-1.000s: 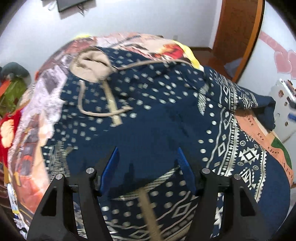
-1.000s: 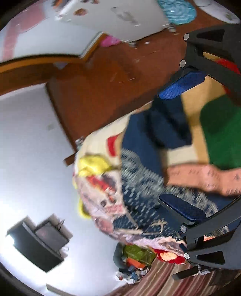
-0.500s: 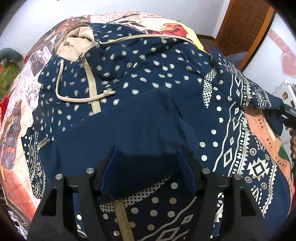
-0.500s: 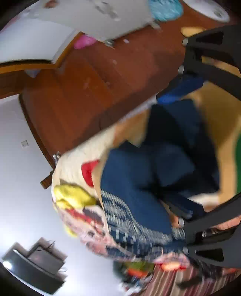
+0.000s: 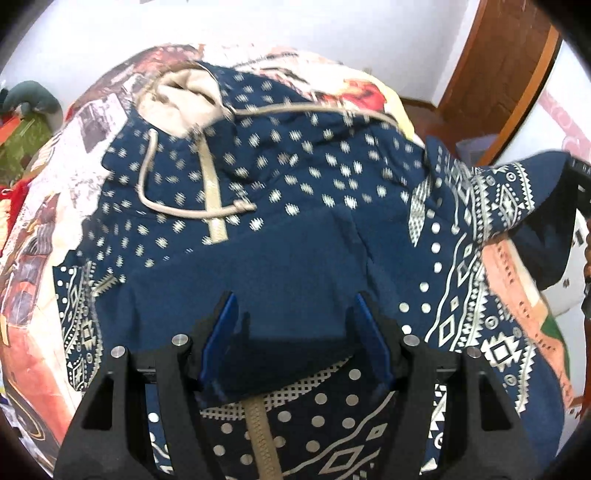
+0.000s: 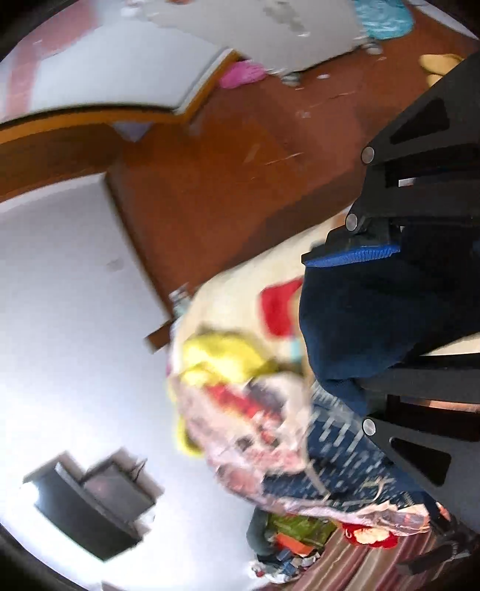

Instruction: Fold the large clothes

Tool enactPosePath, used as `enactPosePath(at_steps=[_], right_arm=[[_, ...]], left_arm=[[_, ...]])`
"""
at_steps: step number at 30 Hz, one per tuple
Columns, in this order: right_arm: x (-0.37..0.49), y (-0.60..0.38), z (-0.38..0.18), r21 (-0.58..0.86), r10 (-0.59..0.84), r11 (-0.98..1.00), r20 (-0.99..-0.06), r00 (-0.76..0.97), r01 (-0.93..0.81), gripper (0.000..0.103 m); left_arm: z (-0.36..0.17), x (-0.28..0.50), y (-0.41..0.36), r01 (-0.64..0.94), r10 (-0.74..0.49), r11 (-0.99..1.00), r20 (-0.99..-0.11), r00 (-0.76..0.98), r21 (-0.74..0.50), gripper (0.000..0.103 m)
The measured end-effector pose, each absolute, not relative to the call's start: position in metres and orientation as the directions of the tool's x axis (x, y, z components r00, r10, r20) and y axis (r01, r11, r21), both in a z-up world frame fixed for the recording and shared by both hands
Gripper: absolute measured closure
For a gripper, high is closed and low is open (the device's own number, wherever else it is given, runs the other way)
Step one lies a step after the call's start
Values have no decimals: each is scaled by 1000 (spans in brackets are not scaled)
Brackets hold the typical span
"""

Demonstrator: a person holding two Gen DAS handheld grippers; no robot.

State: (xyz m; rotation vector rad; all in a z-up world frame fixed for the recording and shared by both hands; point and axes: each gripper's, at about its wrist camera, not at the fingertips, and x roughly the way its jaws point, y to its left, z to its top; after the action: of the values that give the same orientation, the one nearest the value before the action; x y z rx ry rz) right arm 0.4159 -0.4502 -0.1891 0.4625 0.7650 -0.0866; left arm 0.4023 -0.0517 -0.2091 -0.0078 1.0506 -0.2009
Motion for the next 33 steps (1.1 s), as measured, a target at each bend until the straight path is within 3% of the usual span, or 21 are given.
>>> enactPosePath(at_steps=[7, 12, 17, 21, 26, 28, 33], right_arm=[[431, -375, -114, 388, 197, 921, -539, 819, 33, 79], [439, -288, -95, 383, 343, 912, -508, 791, -149, 78], [445, -194, -122, 333, 433, 899, -584, 686, -284, 78], [445, -130, -176, 310, 458, 884, -730, 508, -350, 78], [447, -102, -257, 300, 373, 897, -907, 193, -324, 76], [443, -103, -265, 287, 364, 898, -910, 198, -333, 75], [436, -105, -254, 282, 362, 887, -916, 170, -366, 62]], left_arm=[[-182, 385, -22, 130, -185, 982, -813, 552, -135, 39], [-176, 374, 1, 98, -168, 986, -799, 577, -137, 39], [-182, 361, 31, 62, -149, 988, -805, 574, -139, 39], [-188, 353, 52, 27, -132, 989, -813, 566, -142, 39], [-195, 356, 72, -20, -142, 983, -824, 549, -183, 39], [-195, 363, 70, -18, -164, 978, -823, 544, -207, 39], [-194, 388, 45, 21, -209, 972, -825, 526, -233, 39]])
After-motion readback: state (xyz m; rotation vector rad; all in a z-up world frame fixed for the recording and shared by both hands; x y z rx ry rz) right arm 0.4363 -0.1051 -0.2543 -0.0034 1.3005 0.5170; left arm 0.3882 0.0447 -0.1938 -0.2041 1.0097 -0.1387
